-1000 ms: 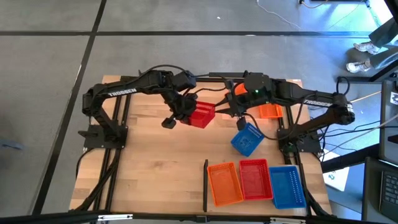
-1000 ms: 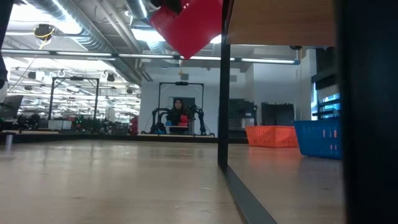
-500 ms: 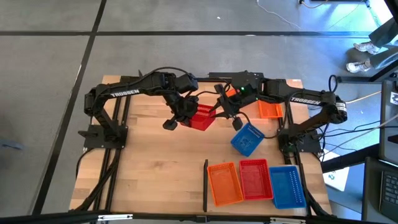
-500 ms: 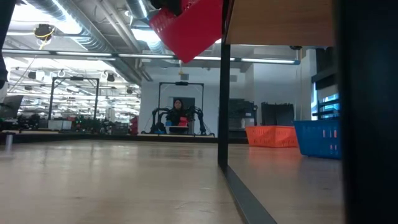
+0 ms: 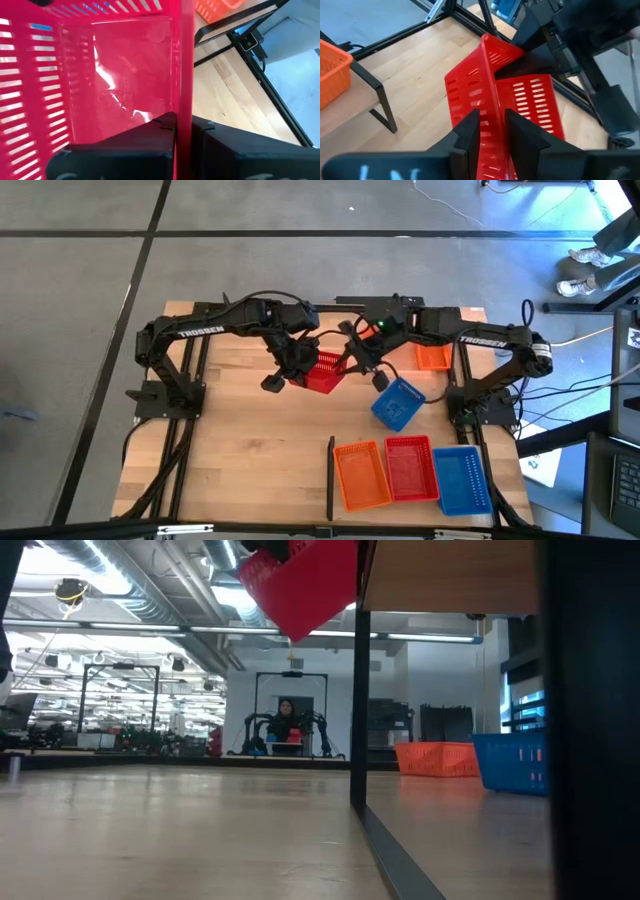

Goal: Stack baskets on shelf by color
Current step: Stack the red basket on top of the red baskets on the shelf

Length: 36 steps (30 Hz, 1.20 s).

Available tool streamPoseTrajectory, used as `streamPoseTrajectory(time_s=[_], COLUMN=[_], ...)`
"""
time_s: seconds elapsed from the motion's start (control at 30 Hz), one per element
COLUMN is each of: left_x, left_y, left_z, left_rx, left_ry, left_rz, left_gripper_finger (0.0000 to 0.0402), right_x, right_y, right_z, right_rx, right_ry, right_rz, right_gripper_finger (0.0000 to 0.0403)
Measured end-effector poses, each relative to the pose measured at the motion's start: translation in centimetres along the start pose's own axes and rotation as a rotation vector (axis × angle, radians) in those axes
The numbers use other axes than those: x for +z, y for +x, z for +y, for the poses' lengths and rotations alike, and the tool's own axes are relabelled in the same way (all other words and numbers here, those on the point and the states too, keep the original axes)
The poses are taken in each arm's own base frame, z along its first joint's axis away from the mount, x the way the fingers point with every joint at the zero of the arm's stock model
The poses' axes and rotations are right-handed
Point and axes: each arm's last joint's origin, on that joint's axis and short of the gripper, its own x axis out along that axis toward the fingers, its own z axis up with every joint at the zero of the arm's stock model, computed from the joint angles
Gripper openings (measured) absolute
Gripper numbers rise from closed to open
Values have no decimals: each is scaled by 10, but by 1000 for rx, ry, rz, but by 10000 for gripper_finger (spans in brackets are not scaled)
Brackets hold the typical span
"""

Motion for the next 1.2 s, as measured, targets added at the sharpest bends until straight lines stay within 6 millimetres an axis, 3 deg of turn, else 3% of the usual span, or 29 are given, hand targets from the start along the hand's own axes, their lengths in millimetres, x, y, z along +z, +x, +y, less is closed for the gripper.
streamPoseTrajectory(time_s=[0.2,0.43,0.67,0.97,1.2], left_x=[0,1,6,7,7], left_y=[0,1,5,5,4], left_z=[1,1,-2,-1,0], left_rx=[28,80,204,256,315], left_ry=[-1,-55,-24,-29,-27], left_rz=[14,24,66,71,92], left_gripper_finger=[0,0,6,75,89], right_x=[-1,-3,-6,-6,-10], right_y=[3,2,1,1,0], right_z=[0,-1,0,-1,0], right_rx=[17,30,39,35,46], right_ry=[4,17,33,74,111], right_rz=[-3,-1,18,15,48], right_gripper_finger=[82,10,6,4,4])
